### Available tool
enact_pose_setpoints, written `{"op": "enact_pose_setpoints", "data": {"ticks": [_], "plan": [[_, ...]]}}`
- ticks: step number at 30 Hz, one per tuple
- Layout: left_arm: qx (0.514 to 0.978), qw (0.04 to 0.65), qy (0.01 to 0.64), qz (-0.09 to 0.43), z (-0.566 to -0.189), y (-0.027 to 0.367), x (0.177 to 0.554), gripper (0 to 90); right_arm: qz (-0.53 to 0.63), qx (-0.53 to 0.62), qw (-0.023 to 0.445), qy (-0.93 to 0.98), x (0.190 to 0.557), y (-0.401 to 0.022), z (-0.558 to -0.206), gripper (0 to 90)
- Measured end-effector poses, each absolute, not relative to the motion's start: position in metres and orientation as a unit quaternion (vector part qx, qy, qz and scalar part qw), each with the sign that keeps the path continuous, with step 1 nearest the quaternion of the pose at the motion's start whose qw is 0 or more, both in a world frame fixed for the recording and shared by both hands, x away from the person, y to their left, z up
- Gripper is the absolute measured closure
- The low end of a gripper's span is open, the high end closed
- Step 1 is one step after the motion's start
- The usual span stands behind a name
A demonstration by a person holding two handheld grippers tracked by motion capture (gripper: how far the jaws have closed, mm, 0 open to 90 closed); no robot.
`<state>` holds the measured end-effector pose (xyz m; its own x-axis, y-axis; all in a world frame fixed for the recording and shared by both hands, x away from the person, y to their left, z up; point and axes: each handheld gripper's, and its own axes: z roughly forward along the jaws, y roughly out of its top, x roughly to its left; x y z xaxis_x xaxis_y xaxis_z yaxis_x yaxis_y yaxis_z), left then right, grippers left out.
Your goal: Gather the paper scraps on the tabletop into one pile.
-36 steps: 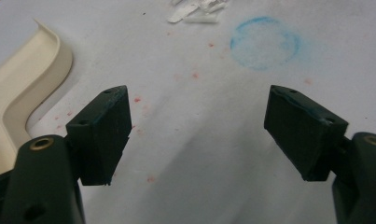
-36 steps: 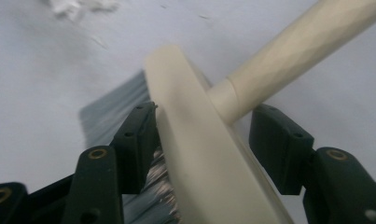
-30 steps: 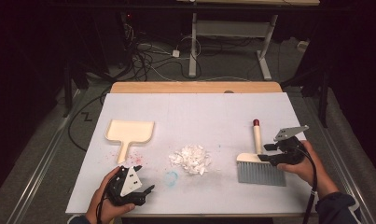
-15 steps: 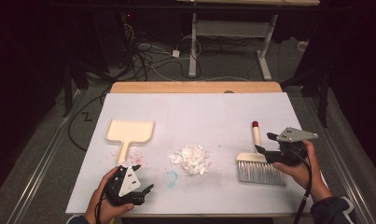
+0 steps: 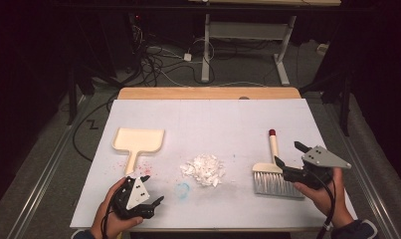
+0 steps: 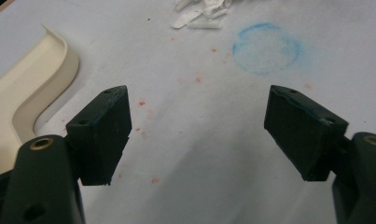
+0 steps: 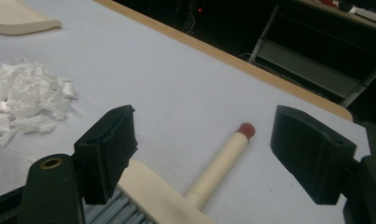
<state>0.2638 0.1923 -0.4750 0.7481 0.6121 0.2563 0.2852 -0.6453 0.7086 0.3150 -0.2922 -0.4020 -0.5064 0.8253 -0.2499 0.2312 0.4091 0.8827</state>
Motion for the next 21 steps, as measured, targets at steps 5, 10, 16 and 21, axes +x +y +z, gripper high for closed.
{"op": "enact_pose_setpoints", "data": {"ticks": [5,10,16,21], "plan": [[0.875,0.332,0.255,0.245,-0.475,0.192,0.264,21.9,0.418,0.345,0.363,0.758,0.301,-0.296,-0.410,23.1],[0.873,0.333,0.261,0.243,-0.476,0.192,0.267,21.9,0.412,0.338,0.372,0.760,0.291,-0.301,-0.423,22.9],[0.873,0.327,0.264,0.246,-0.477,0.191,0.267,21.9,0.408,0.336,0.378,0.760,0.280,-0.311,-0.443,22.6],[0.872,0.327,0.267,0.249,-0.477,0.192,0.265,21.5,0.405,0.329,0.376,0.766,0.272,-0.312,-0.449,22.5]]}}
